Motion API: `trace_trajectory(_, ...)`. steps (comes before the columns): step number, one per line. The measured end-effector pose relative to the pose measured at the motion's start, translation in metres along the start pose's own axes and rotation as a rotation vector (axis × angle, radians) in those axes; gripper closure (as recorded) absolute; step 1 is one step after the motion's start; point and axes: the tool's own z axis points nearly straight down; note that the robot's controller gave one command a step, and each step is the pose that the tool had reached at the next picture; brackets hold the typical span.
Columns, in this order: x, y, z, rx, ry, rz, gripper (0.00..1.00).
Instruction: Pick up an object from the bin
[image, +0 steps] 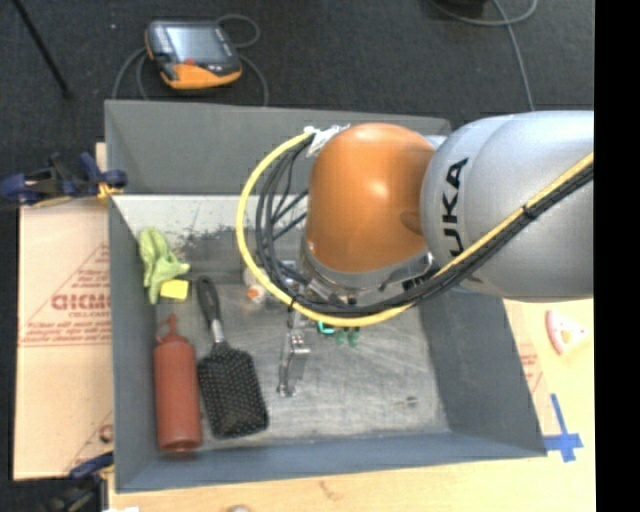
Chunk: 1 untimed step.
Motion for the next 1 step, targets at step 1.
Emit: trace_trajectory(1, -0.0015, -0.0007, -0.0043, -0.001, -0.008, 0.003, 0.00)
